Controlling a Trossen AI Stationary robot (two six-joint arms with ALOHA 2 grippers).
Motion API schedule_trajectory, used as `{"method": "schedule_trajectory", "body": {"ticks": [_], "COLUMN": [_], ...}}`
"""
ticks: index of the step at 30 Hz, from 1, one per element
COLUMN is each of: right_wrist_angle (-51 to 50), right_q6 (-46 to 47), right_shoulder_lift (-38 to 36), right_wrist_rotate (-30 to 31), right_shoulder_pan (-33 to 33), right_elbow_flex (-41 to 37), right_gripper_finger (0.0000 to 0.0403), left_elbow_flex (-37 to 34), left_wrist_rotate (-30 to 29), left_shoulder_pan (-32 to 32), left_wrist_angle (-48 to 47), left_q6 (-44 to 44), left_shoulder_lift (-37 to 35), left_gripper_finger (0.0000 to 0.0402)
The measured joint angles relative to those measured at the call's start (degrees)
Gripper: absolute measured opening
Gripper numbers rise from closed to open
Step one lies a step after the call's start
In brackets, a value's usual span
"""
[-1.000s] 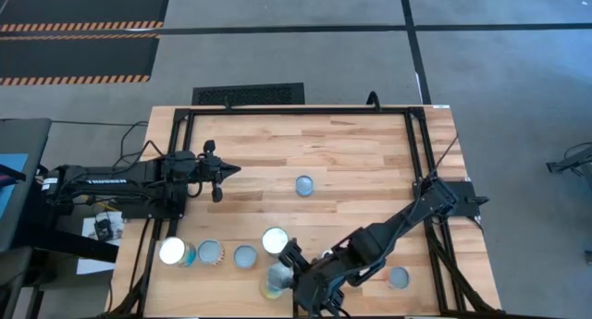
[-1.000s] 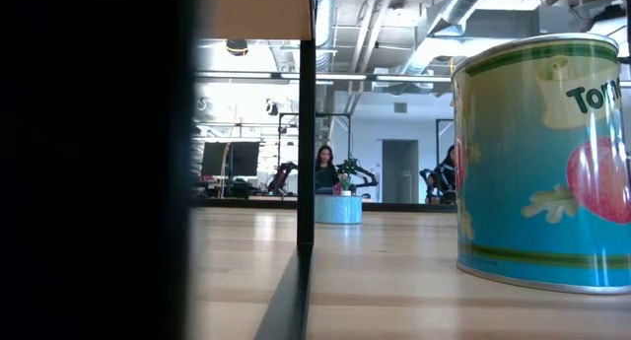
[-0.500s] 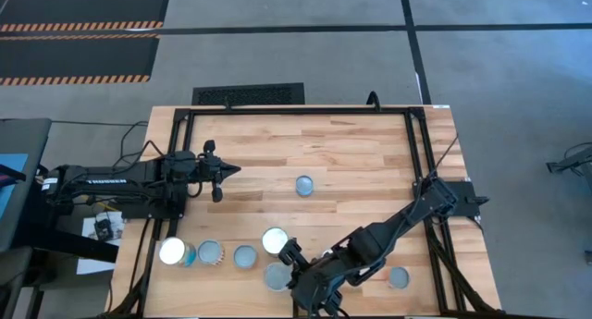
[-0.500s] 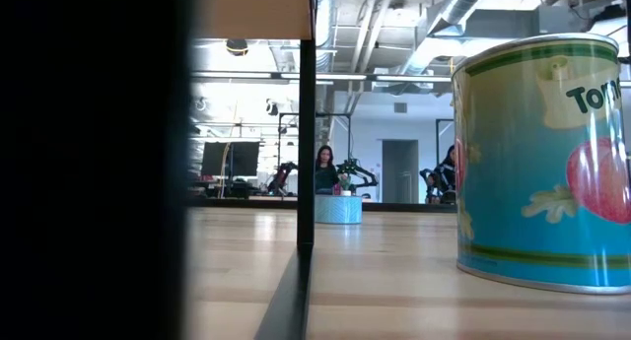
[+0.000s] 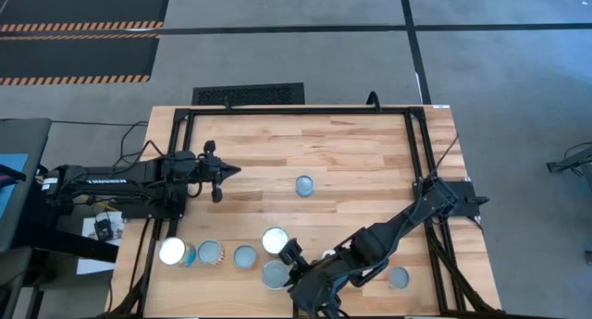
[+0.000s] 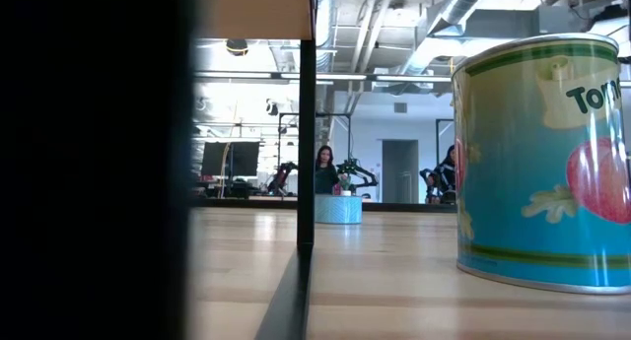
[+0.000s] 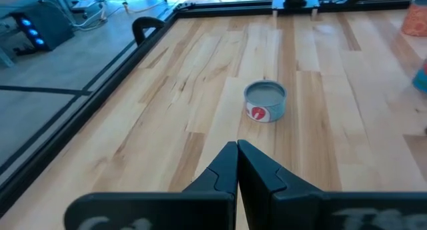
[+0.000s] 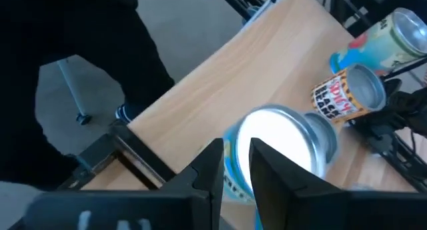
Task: Pick and place cans onto a shelf
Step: Put the canned tuna on the shelf
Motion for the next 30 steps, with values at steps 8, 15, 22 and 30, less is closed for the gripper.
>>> {"method": "schedule_trajectory", "body": {"ticks": [8, 15, 22, 30], "right_wrist_angle": [-6.5, -13.4, -15.9, -15.6], "right_q6": [4.8, 9.0, 10.1, 11.8], "right_shoulder_lift": [-2.8, -3.1, -4.0, -4.5], "right_wrist_rotate": [1.9, 2.7, 2.8, 3.0], "right_shoulder_pan": [1.3, -1.7, -3.5, -4.3], "right_elbow_flex": [0.1, -0.5, -0.4, -3.4], "right_gripper_finger": [0.0029, 0.0006, 0.0004, 0.0003], "left_elbow_flex": [0.0, 0.0, 0.0, 0.0], "left_wrist_rotate": [2.0, 2.3, 2.3, 2.3], "left_shoulder_pan": [0.0, 0.0, 0.0, 0.0], "left_wrist_angle": [0.5, 1.0, 1.0, 1.3], "left_q6": [-0.1, 0.0, 0.1, 1.0], "left_shoulder_lift": [0.0, 0.0, 0.0, 0.0], "left_gripper_finger": [0.0, 0.0, 0.0, 0.0]}}
